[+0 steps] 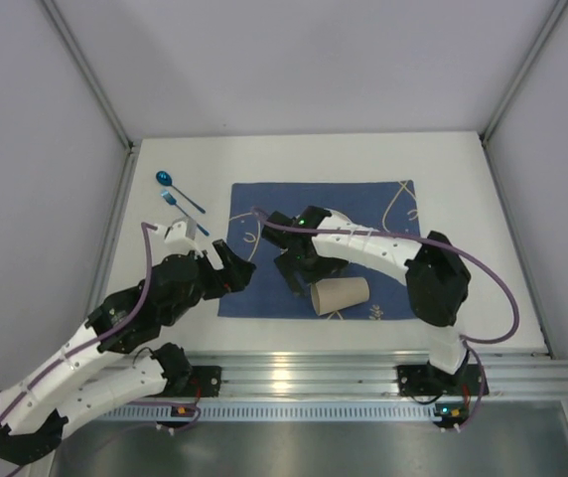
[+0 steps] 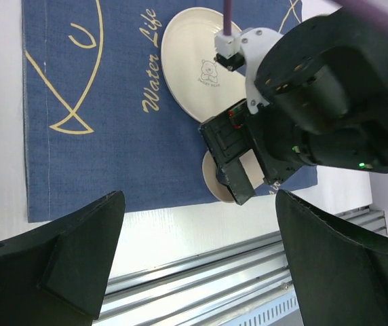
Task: Set the dinner table for one person
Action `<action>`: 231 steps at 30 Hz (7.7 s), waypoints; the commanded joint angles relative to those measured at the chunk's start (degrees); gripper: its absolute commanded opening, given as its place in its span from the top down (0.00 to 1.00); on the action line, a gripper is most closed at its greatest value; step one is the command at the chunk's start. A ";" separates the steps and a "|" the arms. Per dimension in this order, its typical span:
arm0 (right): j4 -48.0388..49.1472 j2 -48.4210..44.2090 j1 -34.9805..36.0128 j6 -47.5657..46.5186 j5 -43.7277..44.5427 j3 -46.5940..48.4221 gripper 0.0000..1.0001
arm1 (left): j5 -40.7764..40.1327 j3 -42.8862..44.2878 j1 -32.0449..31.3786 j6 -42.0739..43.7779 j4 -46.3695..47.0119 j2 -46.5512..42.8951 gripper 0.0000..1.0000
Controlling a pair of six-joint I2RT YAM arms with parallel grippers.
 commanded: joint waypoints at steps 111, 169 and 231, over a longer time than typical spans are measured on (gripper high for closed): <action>16.05 -39.53 -46.45 1.80 -10.37 -6.72 0.00 | 9.32 27.87 42.05 17.59 4.32 53.25 0.02; 6.46 -30.85 -46.54 -2.60 -4.58 -10.51 0.01 | 13.62 65.96 57.20 21.30 11.54 104.17 1.00; 44.87 -40.78 -35.64 13.49 -35.61 -36.26 1.00 | 25.94 59.45 5.08 3.45 5.58 70.41 0.84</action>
